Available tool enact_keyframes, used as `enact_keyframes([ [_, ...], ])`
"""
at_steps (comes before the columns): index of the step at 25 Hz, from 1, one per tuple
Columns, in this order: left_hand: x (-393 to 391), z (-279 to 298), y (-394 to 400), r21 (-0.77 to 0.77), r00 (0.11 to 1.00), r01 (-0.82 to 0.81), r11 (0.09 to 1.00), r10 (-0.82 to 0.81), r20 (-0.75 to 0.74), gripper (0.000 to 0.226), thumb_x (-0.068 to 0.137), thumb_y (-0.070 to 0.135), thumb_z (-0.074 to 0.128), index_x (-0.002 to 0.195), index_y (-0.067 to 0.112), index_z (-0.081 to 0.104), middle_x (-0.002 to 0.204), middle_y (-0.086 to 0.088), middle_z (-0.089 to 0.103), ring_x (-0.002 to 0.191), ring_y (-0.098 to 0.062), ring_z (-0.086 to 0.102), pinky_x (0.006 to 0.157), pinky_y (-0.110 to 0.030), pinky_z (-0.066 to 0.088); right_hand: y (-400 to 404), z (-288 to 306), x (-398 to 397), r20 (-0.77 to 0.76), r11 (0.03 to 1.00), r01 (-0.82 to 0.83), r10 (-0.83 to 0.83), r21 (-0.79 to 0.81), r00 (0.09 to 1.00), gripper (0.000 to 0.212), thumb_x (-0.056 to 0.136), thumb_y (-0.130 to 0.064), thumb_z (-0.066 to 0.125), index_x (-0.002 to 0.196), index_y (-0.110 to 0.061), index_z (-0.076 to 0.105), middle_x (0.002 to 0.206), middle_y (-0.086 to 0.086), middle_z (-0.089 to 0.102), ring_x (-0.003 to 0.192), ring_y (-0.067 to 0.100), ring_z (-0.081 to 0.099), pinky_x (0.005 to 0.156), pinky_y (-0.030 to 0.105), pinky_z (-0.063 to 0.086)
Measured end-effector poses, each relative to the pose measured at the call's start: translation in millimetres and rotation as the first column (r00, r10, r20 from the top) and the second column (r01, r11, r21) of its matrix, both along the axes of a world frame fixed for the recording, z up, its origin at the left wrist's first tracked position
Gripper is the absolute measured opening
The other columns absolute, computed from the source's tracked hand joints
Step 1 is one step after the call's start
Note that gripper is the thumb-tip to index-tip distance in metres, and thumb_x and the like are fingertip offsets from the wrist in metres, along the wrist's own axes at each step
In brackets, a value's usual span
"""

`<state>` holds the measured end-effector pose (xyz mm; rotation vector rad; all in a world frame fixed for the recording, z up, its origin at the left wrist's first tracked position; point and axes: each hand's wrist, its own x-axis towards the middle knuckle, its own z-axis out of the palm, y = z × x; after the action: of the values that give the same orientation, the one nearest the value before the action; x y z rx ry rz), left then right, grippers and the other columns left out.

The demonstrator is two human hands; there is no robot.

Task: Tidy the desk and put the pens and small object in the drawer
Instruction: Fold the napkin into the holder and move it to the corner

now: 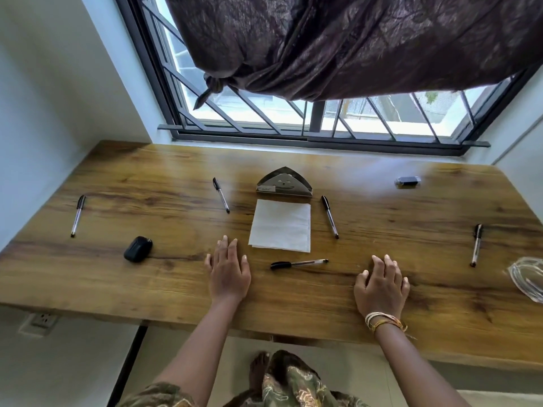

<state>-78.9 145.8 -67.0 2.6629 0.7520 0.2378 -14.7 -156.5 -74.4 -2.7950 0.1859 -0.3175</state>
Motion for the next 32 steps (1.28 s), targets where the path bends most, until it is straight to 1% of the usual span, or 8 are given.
enact_keyframes([
  [3, 18, 1, 18, -0.002, 1.0, 0.023, 1.0, -0.023, -0.002, 0.05, 0.094, 0.032, 0.048, 0.142, 0.019, 0.042, 0.155, -0.007, 0.033, 0.145, -0.024, 0.027, 0.117, -0.051, 0.016, 19, 4, 6, -0.038, 0.991, 0.128, -0.126, 0.04, 0.991, 0.041, 0.08, -0.021, 0.058, 0.12, -0.013, 0.052, 0.136, 0.015, 0.05, 0.131, 0.036, 0.041, 0.107, 0.059, 0.029],
  [9, 50, 0, 37, 0.092, 0.989, 0.138, 0.986, -0.142, 0.04, 0.043, 0.093, 0.025, 0.049, 0.135, 0.015, 0.05, 0.146, -0.012, 0.044, 0.138, -0.027, 0.037, 0.112, -0.049, 0.026, 20, -2, 9, 0.055, 0.982, 0.178, -0.181, 0.056, 0.982, 0.041, 0.078, -0.024, 0.052, 0.117, -0.013, 0.055, 0.134, 0.014, 0.051, 0.127, 0.036, 0.044, 0.107, 0.058, 0.028],
  [17, 52, -1, 42, 0.103, 0.977, 0.202, 0.974, -0.208, 0.049, 0.041, 0.093, 0.024, 0.049, 0.134, 0.016, 0.051, 0.142, -0.012, 0.046, 0.135, -0.03, 0.039, 0.111, -0.05, 0.029, 62, 14, 19, -0.034, 0.907, 0.388, -0.388, 0.162, 0.921, 0.044, 0.079, -0.02, 0.054, 0.121, -0.01, 0.052, 0.136, 0.017, 0.047, 0.131, 0.034, 0.04, 0.112, 0.055, 0.025],
  [19, 57, -2, 43, 0.1, 0.973, 0.21, 0.973, -0.218, 0.078, 0.039, 0.093, 0.023, 0.051, 0.131, 0.015, 0.053, 0.139, -0.013, 0.048, 0.132, -0.03, 0.042, 0.11, -0.05, 0.03, 73, 23, 23, 0.041, 0.934, 0.279, -0.295, 0.221, 0.955, 0.043, 0.079, -0.015, 0.057, 0.121, -0.009, 0.053, 0.127, 0.017, 0.052, 0.121, 0.033, 0.048, 0.105, 0.052, 0.035],
  [21, 63, -1, 44, 0.083, 0.971, 0.208, 0.975, -0.215, 0.1, 0.038, 0.092, 0.021, 0.052, 0.129, 0.015, 0.055, 0.137, -0.012, 0.05, 0.13, -0.03, 0.044, 0.11, -0.05, 0.03, 103, 34, 29, 0.088, 0.968, 0.024, -0.047, 0.25, 0.995, 0.042, 0.083, -0.013, 0.06, 0.124, -0.005, 0.052, 0.115, 0.016, 0.059, 0.108, 0.031, 0.057, 0.092, 0.039, 0.048],
  [23, 64, -2, 44, 0.081, 0.97, 0.212, 0.974, -0.22, 0.101, 0.038, 0.092, 0.02, 0.052, 0.129, 0.016, 0.055, 0.137, -0.013, 0.05, 0.13, -0.03, 0.044, 0.109, -0.049, 0.03, 139, 46, 39, -0.016, 0.956, -0.079, 0.087, 0.281, 0.996, 0.056, 0.085, -0.024, 0.066, 0.131, 0.002, 0.045, 0.118, 0.019, 0.058, 0.111, 0.031, 0.058, 0.091, 0.034, 0.051],
  [27, 65, -3, 46, 0.077, 0.97, 0.205, 0.976, -0.213, 0.116, 0.038, 0.092, 0.022, 0.053, 0.13, 0.018, 0.056, 0.138, -0.012, 0.049, 0.13, -0.029, 0.043, 0.11, -0.048, 0.029, 183, 61, 61, -0.341, 0.992, 0.099, -0.066, 0.078, 0.938, 0.087, 0.074, -0.059, 0.069, 0.131, 0.001, 0.039, 0.129, 0.021, 0.049, 0.116, 0.035, 0.053, 0.095, 0.042, 0.05],
  [32, 64, -4, 46, 0.072, 0.97, 0.208, 0.976, -0.215, 0.115, 0.039, 0.092, 0.025, 0.053, 0.131, 0.02, 0.055, 0.139, -0.009, 0.048, 0.132, -0.026, 0.042, 0.112, -0.046, 0.028, 194, 63, 75, -0.483, 0.979, 0.172, -0.097, 0.113, 0.87, 0.089, 0.072, -0.05, 0.077, 0.133, 0.0, 0.036, 0.128, 0.018, 0.051, 0.113, 0.034, 0.056, 0.093, 0.043, 0.051],
])
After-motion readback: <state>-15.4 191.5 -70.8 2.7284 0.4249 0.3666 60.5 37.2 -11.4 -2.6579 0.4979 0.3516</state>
